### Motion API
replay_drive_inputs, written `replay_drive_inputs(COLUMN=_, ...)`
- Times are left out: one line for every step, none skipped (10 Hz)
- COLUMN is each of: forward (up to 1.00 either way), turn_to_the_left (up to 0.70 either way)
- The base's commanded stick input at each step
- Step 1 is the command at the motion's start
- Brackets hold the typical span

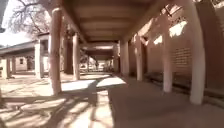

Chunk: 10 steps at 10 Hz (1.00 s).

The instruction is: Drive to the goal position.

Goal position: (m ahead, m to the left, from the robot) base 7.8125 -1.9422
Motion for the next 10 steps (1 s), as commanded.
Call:
replay_drive_inputs(forward=0.85, turn_to_the_left=0.0)
replay_drive_inputs(forward=0.85, turn_to_the_left=0.0)
replay_drive_inputs(forward=0.85, turn_to_the_left=0.0)
replay_drive_inputs(forward=0.85, turn_to_the_left=0.0)
replay_drive_inputs(forward=0.85, turn_to_the_left=0.0)
replay_drive_inputs(forward=0.85, turn_to_the_left=0.0)
replay_drive_inputs(forward=0.85, turn_to_the_left=0.0)
replay_drive_inputs(forward=0.85, turn_to_the_left=0.0)
replay_drive_inputs(forward=0.85, turn_to_the_left=0.0)
replay_drive_inputs(forward=0.85, turn_to_the_left=0.0)
